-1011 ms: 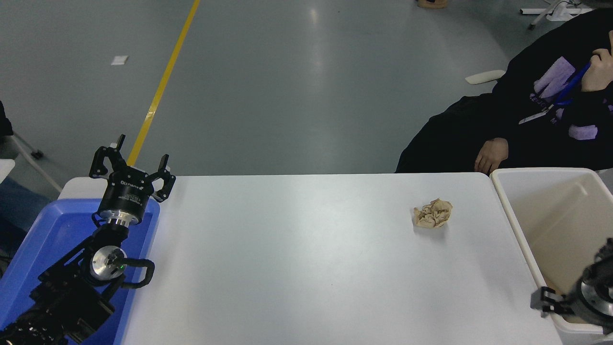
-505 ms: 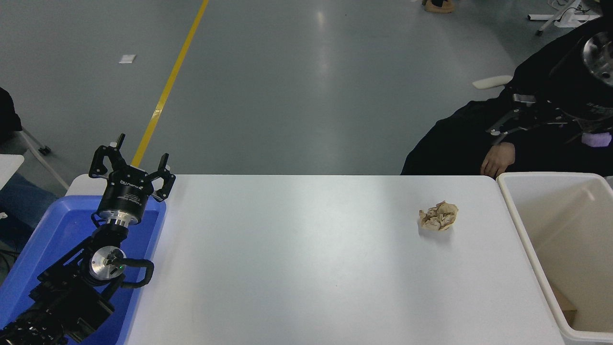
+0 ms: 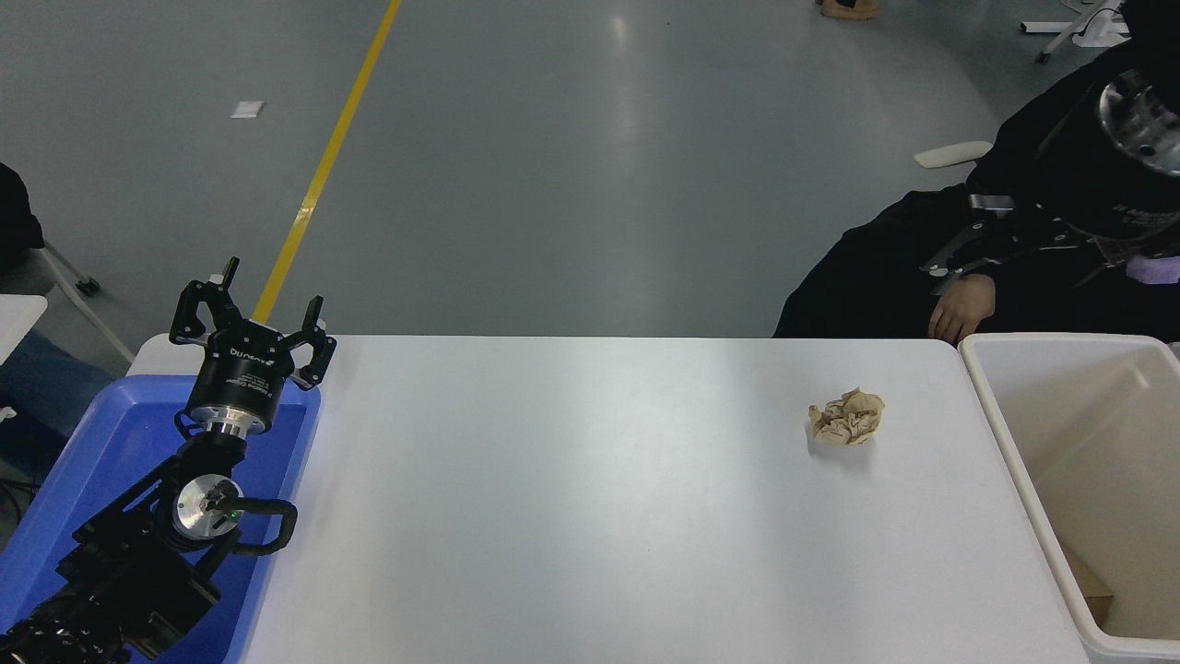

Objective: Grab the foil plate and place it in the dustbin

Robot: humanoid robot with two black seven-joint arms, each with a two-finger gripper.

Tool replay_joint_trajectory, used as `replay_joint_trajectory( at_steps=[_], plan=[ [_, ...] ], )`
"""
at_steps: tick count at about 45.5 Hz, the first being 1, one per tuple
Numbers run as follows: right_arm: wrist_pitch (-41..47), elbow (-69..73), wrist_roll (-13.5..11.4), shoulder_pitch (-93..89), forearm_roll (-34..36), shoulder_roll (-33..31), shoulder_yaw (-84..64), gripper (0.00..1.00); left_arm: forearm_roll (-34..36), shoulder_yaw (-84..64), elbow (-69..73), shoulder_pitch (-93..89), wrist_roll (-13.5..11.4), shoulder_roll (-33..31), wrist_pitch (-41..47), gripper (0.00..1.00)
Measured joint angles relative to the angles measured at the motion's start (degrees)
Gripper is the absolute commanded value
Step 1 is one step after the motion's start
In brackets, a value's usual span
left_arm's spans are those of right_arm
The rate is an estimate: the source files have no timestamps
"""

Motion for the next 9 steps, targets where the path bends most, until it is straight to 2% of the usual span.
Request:
replay_joint_trajectory(
  at_steps=[9],
  plan=[
    [0.03,0.02,0.00,-0.08,0.04,0.26,0.05,1.00,0.00,0.00,0.00,0.00,0.05,0.00,0.00,0.98]
  ],
)
